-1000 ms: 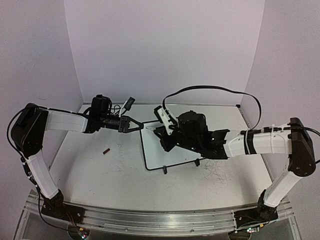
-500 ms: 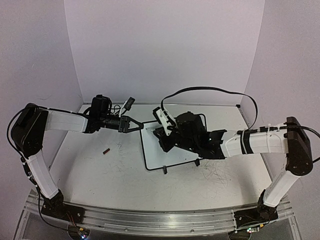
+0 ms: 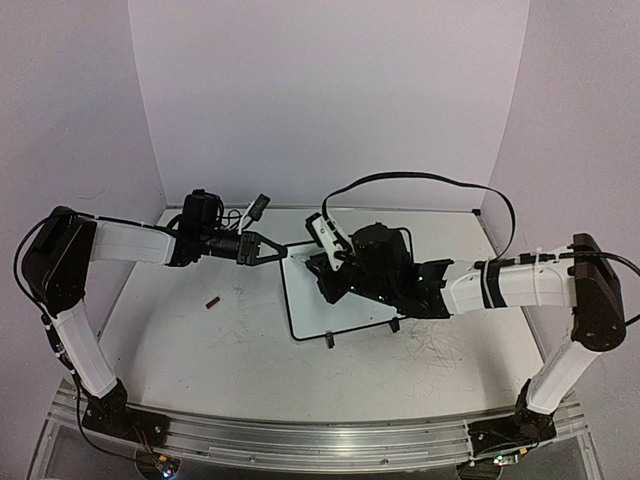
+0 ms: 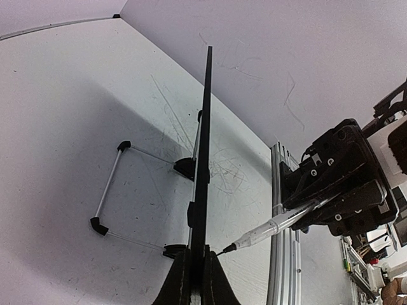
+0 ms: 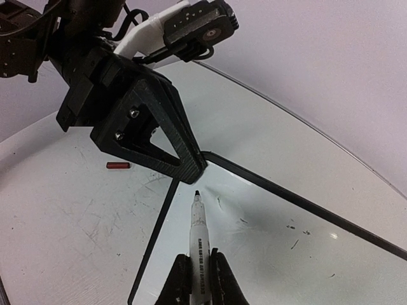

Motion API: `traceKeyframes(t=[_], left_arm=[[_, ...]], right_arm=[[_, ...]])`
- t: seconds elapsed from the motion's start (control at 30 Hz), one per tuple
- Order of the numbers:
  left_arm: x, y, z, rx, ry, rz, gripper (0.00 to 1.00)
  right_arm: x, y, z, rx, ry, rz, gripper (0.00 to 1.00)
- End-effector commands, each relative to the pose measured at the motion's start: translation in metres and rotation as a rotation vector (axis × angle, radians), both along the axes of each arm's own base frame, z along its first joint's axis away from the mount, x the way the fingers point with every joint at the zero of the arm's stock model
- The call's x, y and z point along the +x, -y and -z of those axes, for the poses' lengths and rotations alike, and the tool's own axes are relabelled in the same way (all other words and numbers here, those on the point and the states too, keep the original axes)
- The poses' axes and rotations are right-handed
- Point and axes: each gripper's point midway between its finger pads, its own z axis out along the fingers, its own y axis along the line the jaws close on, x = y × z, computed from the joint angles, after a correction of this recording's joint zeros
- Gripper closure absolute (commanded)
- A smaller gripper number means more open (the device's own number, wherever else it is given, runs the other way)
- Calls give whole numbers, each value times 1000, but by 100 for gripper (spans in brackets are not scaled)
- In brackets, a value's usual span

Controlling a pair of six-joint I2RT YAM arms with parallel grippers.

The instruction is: Write a sentence on the whiteboard

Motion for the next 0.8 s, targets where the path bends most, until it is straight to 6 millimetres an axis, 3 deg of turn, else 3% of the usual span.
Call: traceKeyframes(t=[0.0, 0.77], left_arm=[[6, 1, -2, 5, 11, -26, 100], [5, 1, -4, 1, 11, -26, 100]], right_arm=[[-2, -3, -17, 52, 31, -6, 100], [10, 1, -17, 53, 33, 72, 100]])
